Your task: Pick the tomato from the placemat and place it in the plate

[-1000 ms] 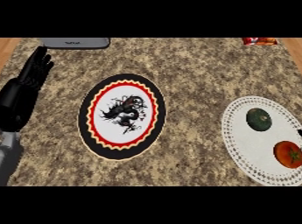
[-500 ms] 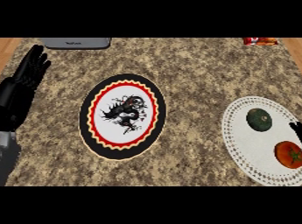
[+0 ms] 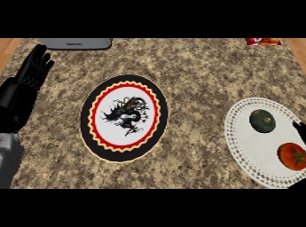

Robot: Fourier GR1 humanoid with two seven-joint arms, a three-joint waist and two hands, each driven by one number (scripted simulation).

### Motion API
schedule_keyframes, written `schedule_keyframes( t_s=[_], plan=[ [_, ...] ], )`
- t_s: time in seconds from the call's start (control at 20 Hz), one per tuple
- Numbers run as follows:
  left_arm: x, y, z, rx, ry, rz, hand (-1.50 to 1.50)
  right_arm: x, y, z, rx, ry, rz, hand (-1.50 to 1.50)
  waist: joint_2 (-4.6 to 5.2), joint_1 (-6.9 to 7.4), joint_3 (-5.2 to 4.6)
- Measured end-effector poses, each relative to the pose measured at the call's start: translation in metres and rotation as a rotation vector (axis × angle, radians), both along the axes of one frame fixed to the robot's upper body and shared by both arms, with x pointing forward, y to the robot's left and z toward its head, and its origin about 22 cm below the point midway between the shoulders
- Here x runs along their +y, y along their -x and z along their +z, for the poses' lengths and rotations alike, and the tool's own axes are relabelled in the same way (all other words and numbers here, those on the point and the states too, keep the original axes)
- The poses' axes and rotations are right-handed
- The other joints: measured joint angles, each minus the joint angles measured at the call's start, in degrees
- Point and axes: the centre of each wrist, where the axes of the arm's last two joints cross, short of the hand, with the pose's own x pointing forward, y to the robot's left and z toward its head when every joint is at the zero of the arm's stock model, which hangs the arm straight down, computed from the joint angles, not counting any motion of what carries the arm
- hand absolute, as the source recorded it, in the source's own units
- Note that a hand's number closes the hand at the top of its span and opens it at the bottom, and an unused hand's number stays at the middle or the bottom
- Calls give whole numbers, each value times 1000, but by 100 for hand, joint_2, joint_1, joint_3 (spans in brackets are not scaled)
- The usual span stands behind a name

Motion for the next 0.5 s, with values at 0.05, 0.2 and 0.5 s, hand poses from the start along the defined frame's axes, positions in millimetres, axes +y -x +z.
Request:
schedule_keyframes(
  t_s=[0.05,0.2,0.5],
  plan=[
    [0,6,-3,0,0,3,0,0,1,-4,8,-3,1,-150,-2,5,1],
    [0,4,-5,0,-4,3,0,-8,-6,-16,26,-10,6,-150,0,2,1],
    [-2,6,-5,-4,-1,5,0,-17,-6,-39,70,-13,2,-150,1,-4,2]
  ],
)
